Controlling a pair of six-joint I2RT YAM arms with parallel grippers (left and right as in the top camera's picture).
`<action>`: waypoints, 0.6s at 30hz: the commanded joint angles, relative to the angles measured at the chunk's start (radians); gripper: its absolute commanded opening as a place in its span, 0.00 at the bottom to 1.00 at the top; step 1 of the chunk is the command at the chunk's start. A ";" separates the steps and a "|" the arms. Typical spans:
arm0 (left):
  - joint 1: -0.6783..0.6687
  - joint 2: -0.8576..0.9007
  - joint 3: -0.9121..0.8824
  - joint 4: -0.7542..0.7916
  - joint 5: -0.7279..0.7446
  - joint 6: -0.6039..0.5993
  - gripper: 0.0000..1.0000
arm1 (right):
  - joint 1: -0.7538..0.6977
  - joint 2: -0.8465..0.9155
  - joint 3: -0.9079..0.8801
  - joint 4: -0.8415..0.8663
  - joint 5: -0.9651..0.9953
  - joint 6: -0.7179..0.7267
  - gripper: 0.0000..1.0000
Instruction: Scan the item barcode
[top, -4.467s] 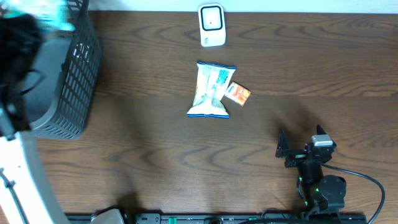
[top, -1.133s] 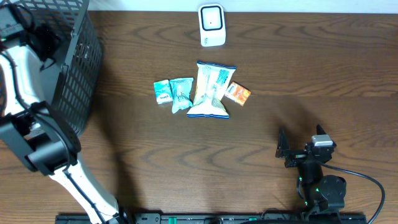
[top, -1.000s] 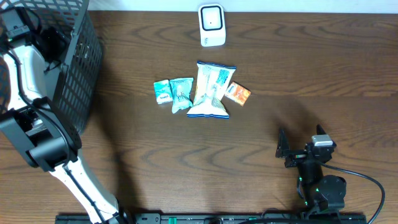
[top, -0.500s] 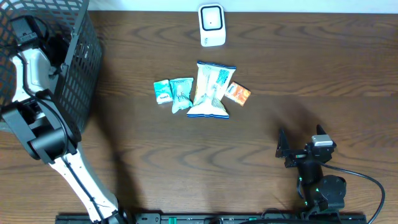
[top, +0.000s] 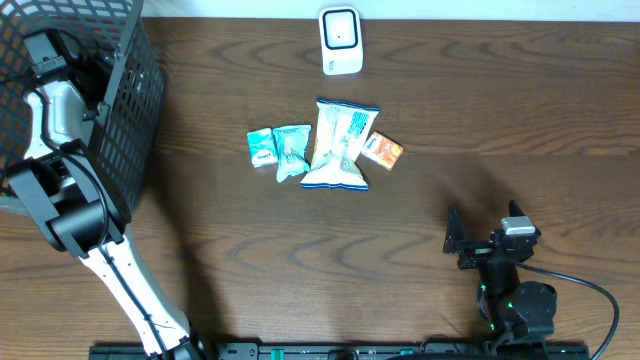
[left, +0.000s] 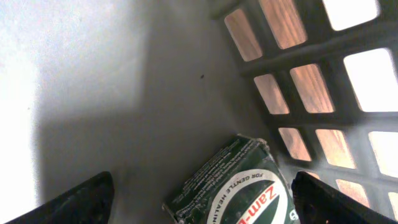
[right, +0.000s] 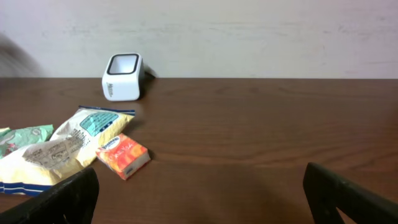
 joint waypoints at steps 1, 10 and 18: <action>0.003 0.061 -0.005 0.001 0.013 -0.009 0.81 | -0.005 -0.003 -0.002 -0.005 0.001 0.010 0.99; 0.008 0.062 -0.005 -0.014 0.013 -0.001 0.62 | -0.005 -0.003 -0.002 -0.005 0.001 0.010 0.99; 0.009 -0.047 -0.005 -0.046 0.013 0.093 0.67 | -0.005 -0.003 -0.002 -0.004 0.001 0.010 0.99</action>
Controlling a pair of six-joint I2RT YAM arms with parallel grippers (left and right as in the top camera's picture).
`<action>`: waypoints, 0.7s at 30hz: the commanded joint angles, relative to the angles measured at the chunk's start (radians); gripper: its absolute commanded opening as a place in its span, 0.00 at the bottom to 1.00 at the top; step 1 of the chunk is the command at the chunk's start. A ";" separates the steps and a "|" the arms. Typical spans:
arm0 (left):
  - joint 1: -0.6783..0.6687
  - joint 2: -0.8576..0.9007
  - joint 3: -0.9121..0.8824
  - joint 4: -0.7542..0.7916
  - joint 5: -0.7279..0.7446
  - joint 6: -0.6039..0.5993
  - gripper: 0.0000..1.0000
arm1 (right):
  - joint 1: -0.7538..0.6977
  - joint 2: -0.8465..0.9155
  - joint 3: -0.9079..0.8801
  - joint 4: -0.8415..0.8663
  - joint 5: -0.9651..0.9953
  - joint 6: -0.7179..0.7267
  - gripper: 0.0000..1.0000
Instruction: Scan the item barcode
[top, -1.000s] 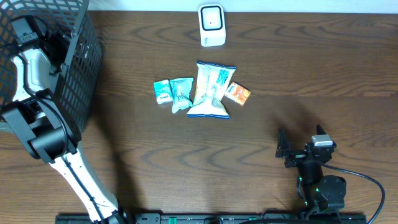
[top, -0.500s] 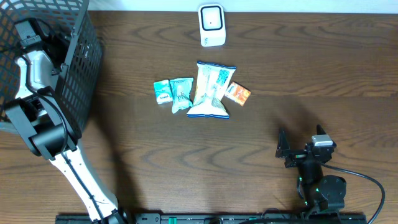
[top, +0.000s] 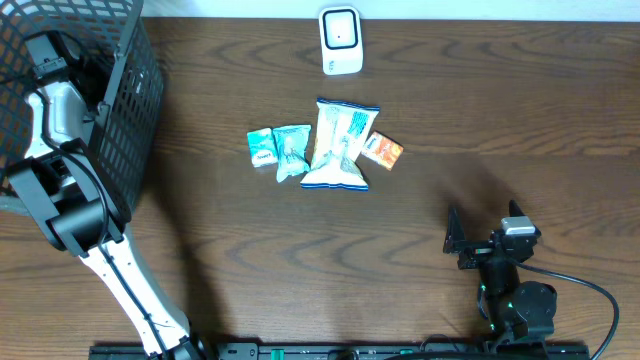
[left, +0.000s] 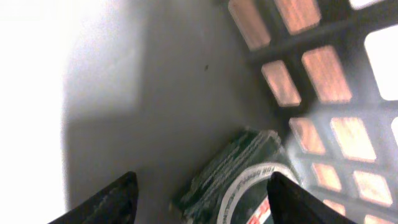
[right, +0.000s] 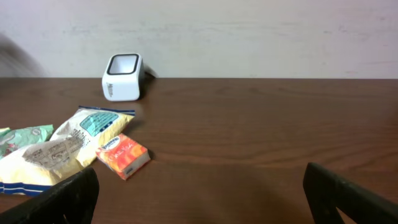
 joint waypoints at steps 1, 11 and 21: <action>0.007 -0.077 -0.005 -0.043 0.003 0.045 0.68 | -0.005 -0.003 -0.002 -0.004 0.001 0.010 0.99; 0.005 -0.284 -0.005 -0.098 -0.001 0.134 0.80 | -0.005 -0.003 -0.002 -0.004 0.001 0.010 0.99; 0.005 -0.319 -0.005 -0.242 -0.190 0.464 0.79 | -0.005 -0.003 -0.002 -0.004 0.001 0.010 0.99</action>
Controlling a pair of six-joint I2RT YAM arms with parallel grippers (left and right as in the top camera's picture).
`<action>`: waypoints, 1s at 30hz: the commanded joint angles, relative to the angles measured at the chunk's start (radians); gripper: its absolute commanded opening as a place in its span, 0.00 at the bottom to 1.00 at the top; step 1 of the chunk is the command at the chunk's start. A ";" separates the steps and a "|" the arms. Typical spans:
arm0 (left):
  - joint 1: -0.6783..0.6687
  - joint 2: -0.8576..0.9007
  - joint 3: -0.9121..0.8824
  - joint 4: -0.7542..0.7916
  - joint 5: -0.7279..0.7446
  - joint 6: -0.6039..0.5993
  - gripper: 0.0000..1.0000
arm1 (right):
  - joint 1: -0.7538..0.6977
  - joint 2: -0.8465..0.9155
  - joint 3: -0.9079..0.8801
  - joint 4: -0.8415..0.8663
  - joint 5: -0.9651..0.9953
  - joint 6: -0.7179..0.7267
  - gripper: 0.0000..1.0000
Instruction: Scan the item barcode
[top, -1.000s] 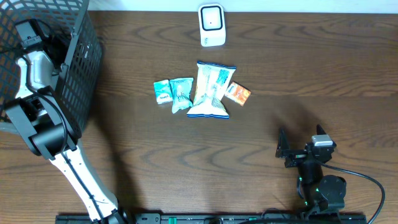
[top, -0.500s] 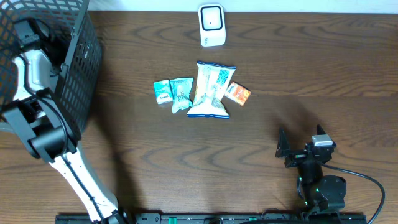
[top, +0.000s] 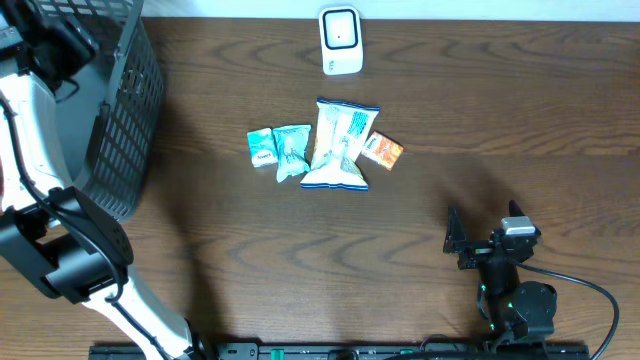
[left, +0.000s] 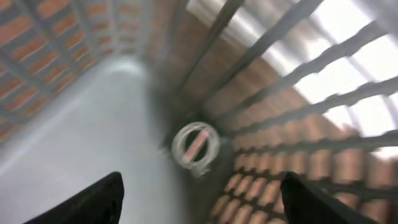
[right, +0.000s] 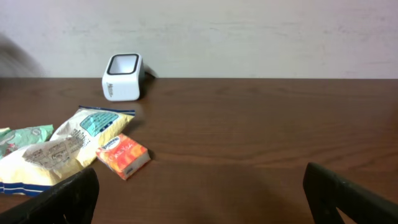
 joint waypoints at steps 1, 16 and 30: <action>0.005 0.021 -0.004 -0.052 -0.171 0.195 0.79 | -0.005 -0.003 -0.002 -0.004 0.001 0.010 0.99; 0.014 0.079 -0.004 -0.009 -0.106 0.470 0.76 | -0.005 -0.003 -0.002 -0.004 0.001 0.010 0.99; 0.016 0.173 -0.005 0.036 0.077 0.839 0.93 | -0.005 -0.003 -0.002 -0.004 0.001 0.010 0.99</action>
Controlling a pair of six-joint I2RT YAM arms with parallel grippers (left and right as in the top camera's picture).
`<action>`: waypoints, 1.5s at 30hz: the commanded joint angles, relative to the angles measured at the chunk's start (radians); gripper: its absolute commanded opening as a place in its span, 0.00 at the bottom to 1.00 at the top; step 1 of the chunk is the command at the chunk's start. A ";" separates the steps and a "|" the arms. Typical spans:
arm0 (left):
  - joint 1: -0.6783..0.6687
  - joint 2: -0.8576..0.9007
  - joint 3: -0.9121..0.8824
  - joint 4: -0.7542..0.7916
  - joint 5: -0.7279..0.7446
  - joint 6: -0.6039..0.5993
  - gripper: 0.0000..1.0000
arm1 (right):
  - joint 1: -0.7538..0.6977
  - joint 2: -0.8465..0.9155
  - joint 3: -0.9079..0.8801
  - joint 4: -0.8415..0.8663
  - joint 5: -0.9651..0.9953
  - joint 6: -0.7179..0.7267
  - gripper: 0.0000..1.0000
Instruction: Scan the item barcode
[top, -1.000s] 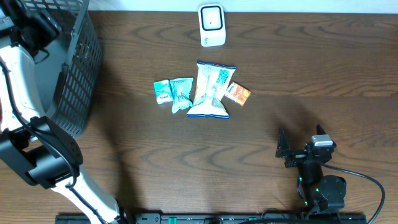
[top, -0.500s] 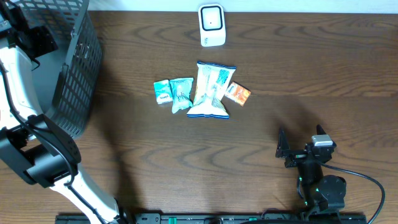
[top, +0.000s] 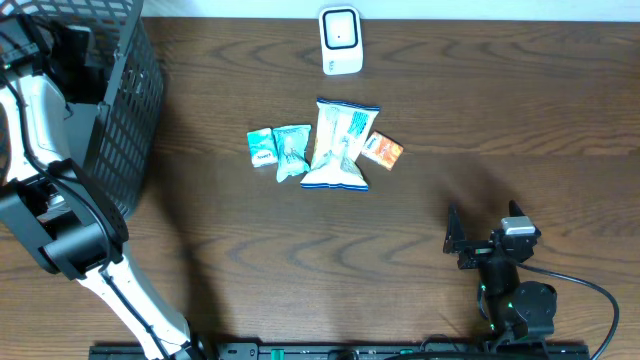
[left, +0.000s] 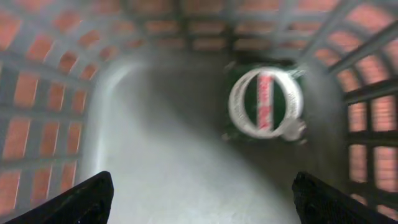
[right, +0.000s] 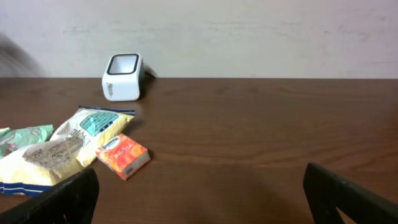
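My left gripper is down inside the black mesh basket at the table's far left. In the left wrist view it is open with nothing between its fingers. Ahead of it, a dark green item with a white ring and red lettering lies blurred on the basket floor by the far wall. The white barcode scanner stands at the table's back edge, also seen from the right wrist. My right gripper rests open at the front right, holding nothing.
A group of packets lies mid-table: two teal packets, a large white and blue bag and a small orange box, the box also in the right wrist view. Bare dark wood stretches right of them.
My left wrist has moved from over the basket's far left rim back above its middle. The green item now shows larger, at the upper right of the wrist view. The right arm has not moved.
My left gripper stood open close over the green item on the basket floor. Then its fingers stood closer together round the item. Then it was open and much higher, the item small on the floor below. Now it looks along the basket floor, still open.
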 joint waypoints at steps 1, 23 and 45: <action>0.000 0.026 -0.004 0.010 0.087 0.079 0.95 | -0.005 -0.003 -0.002 -0.004 0.001 0.010 0.99; -0.007 0.156 -0.005 0.135 0.251 0.079 0.98 | -0.005 -0.003 -0.002 -0.005 0.001 0.010 0.99; -0.006 0.255 -0.005 0.229 0.206 0.047 0.64 | -0.005 -0.003 -0.002 -0.005 0.001 0.010 0.99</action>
